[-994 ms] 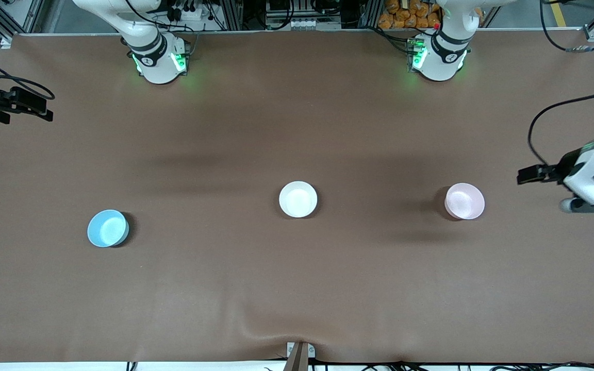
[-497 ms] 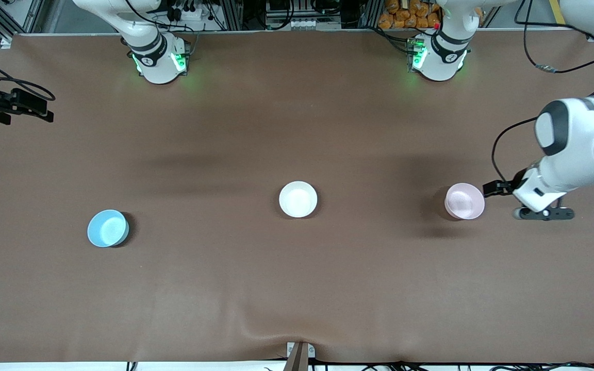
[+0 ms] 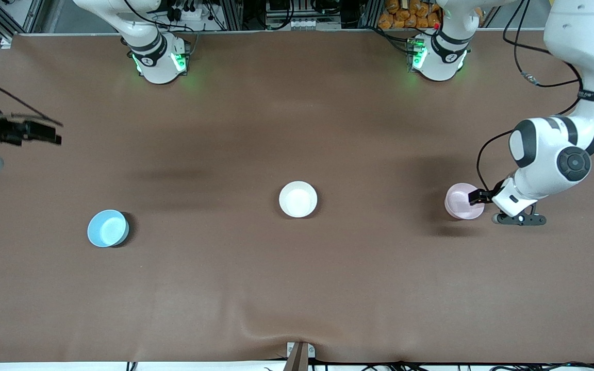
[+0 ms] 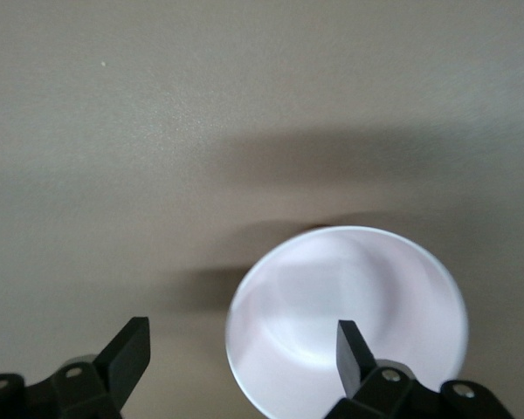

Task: Stack pink and blue bowls on white bowl
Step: 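Reach the left gripper to the pink bowl while the right gripper reaches the blue bowl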

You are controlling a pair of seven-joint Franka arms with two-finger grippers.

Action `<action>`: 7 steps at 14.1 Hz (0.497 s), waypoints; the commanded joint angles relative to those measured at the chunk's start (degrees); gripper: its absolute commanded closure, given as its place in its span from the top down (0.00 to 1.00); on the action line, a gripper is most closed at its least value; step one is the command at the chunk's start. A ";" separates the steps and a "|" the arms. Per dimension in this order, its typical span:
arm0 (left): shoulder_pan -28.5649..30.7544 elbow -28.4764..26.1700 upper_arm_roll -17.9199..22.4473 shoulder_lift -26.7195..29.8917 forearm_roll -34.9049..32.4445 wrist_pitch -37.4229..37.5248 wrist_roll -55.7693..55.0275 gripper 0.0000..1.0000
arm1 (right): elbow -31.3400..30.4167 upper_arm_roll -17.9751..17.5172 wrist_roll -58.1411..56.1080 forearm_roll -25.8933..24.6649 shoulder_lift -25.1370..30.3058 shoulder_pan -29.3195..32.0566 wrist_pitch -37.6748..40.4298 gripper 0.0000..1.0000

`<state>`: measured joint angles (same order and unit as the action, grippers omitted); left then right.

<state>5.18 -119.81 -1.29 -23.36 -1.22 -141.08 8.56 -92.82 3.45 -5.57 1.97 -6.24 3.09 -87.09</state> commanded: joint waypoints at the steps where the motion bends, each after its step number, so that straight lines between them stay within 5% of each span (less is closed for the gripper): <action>1: 1.06 -0.25 -0.47 -0.29 -0.71 -1.75 4.18 0.72 | 0.72 -0.38 -0.67 0.76 -4.20 2.44 -4.38 1.00; 7: 1.50 0.02 -0.56 -0.72 -0.62 -1.66 5.41 0.29 | 1.07 -0.38 -1.55 0.06 -13.52 2.71 -19.85 1.00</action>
<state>6.05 -119.66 -1.29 -24.34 -1.22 -142.17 13.33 -92.89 3.43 -6.32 1.95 -17.19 5.64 -104.65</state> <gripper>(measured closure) 0.630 0.000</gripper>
